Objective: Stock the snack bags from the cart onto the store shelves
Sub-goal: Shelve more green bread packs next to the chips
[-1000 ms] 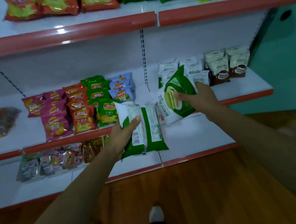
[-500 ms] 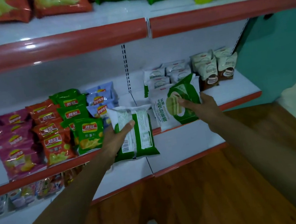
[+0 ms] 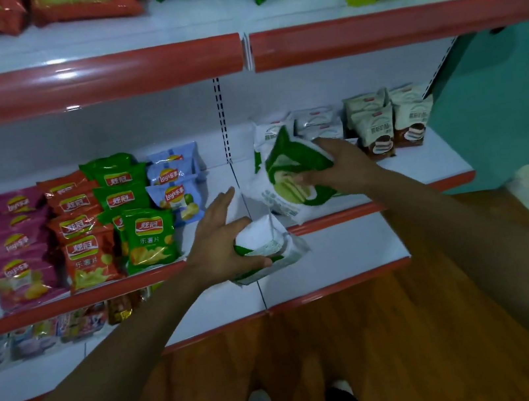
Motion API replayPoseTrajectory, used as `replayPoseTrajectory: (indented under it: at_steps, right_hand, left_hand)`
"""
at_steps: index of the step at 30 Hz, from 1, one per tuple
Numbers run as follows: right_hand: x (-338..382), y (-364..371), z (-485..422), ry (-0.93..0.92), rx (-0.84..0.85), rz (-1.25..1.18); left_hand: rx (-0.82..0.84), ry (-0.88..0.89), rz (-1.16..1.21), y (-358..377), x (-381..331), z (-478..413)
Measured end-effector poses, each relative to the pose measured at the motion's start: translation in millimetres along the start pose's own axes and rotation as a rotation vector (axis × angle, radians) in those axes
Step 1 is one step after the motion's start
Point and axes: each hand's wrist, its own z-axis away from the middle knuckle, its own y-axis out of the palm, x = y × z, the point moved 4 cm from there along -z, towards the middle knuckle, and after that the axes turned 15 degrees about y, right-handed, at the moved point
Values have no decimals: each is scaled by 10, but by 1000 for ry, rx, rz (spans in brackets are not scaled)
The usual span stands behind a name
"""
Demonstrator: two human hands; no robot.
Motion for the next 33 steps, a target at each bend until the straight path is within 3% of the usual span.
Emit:
replayPoseTrajectory:
  at_steps: [2, 5, 7, 10, 15, 20, 22, 26, 33]
  right_hand:
    - [131, -44, 18, -111, 73, 307]
    - [277, -102, 43, -166, 187, 466]
    - [328, -180, 35, -155, 202, 351]
    - [268, -286, 14, -154, 174, -13]
    - [-62, -319, -13, -56, 181, -468]
    - [-305, -156, -2, 60, 369, -950]
    - [-447, -39, 21, 154, 380, -1005]
    - [-715, 274, 195, 296, 575, -958]
    - [-1048, 367, 293, 358, 597, -724]
  left_hand:
    - [-14, 22, -58, -39, -77, -61]
    - [58, -14, -63, -43, -247, -173]
    - [79, -68, -50, 47, -325, -196]
    - [-107, -169, 126, 141, -368, -157]
    - [-246, -407, 744, 146, -623, -157]
    - [-383, -470, 1265, 178, -942, -219]
    - [-451, -466, 1386, 223, -1055, -247]
    - [-589, -461, 1467, 287, -1214, -307]
    - [-728, -490, 1413, 310, -1259, -240]
